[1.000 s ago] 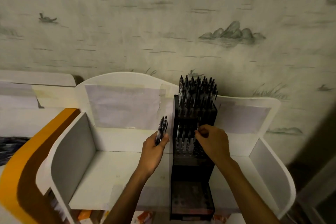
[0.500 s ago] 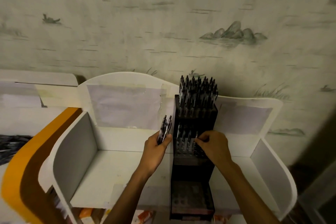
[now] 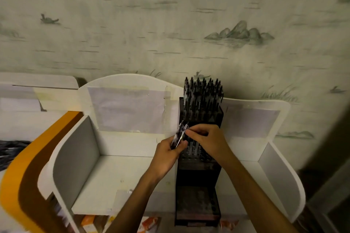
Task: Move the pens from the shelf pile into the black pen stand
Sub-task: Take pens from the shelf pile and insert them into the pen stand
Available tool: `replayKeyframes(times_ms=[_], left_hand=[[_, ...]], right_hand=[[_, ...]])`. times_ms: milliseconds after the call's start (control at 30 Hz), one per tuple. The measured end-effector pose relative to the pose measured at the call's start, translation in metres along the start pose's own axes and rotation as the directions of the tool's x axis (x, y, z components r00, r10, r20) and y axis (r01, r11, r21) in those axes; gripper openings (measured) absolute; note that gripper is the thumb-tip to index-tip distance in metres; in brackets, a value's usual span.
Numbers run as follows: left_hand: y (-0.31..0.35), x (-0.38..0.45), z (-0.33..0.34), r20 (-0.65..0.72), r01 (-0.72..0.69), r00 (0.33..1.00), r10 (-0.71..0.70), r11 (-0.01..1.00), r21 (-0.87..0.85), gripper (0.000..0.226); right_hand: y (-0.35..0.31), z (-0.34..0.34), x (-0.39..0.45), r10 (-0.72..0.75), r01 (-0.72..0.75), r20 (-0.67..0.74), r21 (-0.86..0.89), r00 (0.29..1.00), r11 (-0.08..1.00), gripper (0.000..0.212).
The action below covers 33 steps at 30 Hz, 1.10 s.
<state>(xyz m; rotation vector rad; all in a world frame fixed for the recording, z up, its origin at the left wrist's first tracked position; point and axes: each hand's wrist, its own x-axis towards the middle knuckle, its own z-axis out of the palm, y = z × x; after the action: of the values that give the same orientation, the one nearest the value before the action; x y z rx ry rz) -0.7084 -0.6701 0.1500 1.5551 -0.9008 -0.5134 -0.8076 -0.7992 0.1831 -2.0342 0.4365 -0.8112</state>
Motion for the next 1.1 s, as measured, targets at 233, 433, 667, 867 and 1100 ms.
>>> replayKeyframes(times_ms=[233,433,667,867,1100], left_hand=[[0.001,-0.001,0.0,0.037,0.021,0.999,-0.02,1.0,-0.016,0.017],[-0.005,0.001,-0.003,-0.001,0.05,0.999,-0.05,0.998,0.024,0.041],[-0.019,0.007,-0.012,-0.203,0.123,0.975,-0.095,0.983,0.135,0.045],[-0.013,0.005,-0.016,-0.25,0.1,0.967,-0.047,0.974,0.205,0.024],[-0.014,0.004,-0.011,-0.239,0.05,0.971,0.014,0.964,0.262,0.024]], right_hand=[[0.004,0.006,-0.003,0.118,-0.114,-0.016,0.165,0.993,0.98,0.008],[0.008,-0.004,-0.001,0.309,-0.248,-0.099,0.392,0.946,0.886,0.011],[0.013,-0.033,0.005,0.281,-0.102,-0.375,0.432,0.884,0.896,0.011],[0.026,-0.05,0.008,-0.06,0.01,-0.411,-0.121,0.909,0.993,0.012],[0.032,-0.044,0.003,-0.178,0.082,-0.368,-0.263,0.913,0.961,0.014]])
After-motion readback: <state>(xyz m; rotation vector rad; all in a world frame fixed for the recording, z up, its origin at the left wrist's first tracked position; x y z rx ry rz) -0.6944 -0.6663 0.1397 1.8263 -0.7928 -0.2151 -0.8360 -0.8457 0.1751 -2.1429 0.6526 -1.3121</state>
